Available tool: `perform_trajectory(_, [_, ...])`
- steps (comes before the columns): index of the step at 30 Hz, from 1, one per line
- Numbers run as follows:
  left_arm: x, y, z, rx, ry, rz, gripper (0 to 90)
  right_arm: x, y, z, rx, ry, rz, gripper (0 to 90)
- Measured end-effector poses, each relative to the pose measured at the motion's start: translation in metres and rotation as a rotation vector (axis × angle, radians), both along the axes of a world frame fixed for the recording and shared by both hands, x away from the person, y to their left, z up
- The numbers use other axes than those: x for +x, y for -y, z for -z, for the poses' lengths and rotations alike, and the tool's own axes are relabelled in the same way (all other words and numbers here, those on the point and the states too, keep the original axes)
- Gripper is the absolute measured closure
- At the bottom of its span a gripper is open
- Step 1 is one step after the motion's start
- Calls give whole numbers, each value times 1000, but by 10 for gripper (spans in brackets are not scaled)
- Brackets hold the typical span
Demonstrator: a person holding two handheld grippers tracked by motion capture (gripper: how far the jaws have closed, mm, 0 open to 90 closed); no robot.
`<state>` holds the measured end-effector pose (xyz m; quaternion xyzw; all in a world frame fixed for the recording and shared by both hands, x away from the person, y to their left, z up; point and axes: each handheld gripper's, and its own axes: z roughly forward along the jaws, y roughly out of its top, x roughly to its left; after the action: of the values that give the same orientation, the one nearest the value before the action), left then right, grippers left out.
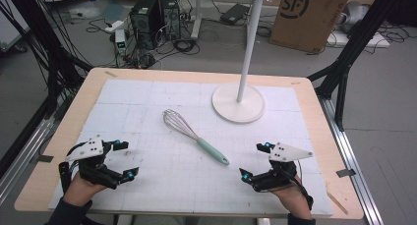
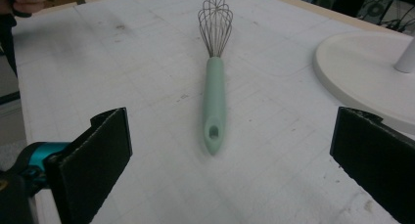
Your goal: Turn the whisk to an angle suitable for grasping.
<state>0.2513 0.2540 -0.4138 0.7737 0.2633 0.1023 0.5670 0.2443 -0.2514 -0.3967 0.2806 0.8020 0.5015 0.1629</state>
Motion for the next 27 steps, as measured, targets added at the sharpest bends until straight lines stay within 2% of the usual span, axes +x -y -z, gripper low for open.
perform_trajectory(2, [0, -2, 1, -3, -5, -11, 17, -2, 5, 0, 22, -12, 3, 4])
perform_trajectory(4, [0, -3, 2, -14, -8, -10, 17, -1, 6, 0, 24, -12, 2, 4])
perform_trajectory(10, [3, -2, 3, -6, -12, -10, 17, -1, 6, 3, 7, -27, 0, 4])
perform_trajectory(15, [3, -2, 3, -15, -14, -15, 17, 4, -1, 5, -29, -45, -7, 4])
perform_trajectory(23, [4, 3, 4, 26, -22, -6, 17, 13, -13, 8, -78, -80, -23, 4])
perform_trajectory(27, [4, 5, 4, 29, -25, -4, 17, 18, -18, 8, -106, -96, -26, 4])
